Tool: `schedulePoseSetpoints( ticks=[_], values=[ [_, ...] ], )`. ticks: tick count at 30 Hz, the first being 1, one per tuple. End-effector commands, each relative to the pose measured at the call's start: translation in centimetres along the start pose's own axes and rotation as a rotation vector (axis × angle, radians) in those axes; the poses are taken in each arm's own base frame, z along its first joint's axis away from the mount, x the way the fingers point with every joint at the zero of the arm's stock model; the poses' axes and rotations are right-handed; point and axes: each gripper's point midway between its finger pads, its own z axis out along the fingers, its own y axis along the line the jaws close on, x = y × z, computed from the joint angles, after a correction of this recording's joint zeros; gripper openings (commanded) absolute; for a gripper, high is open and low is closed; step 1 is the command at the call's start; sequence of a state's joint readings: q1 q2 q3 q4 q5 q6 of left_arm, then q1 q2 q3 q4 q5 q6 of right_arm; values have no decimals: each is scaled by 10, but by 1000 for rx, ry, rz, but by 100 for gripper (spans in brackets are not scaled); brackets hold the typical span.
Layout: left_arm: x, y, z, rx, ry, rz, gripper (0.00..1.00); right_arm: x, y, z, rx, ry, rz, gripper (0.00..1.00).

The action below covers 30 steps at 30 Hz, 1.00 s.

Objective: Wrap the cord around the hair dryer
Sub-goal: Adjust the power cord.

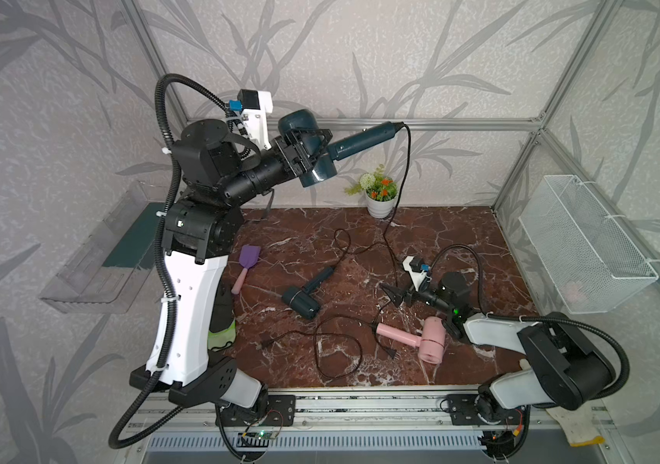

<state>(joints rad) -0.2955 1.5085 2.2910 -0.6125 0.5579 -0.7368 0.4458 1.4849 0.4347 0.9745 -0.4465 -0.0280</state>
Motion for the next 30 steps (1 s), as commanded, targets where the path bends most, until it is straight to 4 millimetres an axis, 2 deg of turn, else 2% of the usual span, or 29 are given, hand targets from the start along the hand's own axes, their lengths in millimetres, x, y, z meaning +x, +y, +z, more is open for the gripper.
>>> schedulePoseSetpoints(
  ticks=[1,7,9,13,15,18,22,25,28,30],
  values=[
    [-32,-43,-25,104,-119,63,0,7,-15,6,69,28,9,95],
    [-31,-42,-27,104,-113,62,0,17,-22,3,114,64,14,91],
    [-31,-42,-28,105,-114,65,0,20,-23,7,106,93,19,77],
    [-29,-39,-28,110,-116,55,0,18,-18,19,64,105,43,36],
    [-27,-35,-27,103,-115,49,0,13,-8,23,33,116,17,18],
    [-25,-26,-23,93,-114,33,0,6,14,24,-18,161,-54,0],
    [-15,-12,-16,78,-99,14,0,-15,37,17,-57,183,-171,0],
    [1,10,-6,42,-62,2,0,-41,60,5,-77,197,-338,0],
    [34,43,7,-4,26,-20,0,-73,75,-9,-73,189,-485,0],
    [65,65,15,-29,119,-32,0,-96,77,-21,-43,181,-599,0]
  ],
)
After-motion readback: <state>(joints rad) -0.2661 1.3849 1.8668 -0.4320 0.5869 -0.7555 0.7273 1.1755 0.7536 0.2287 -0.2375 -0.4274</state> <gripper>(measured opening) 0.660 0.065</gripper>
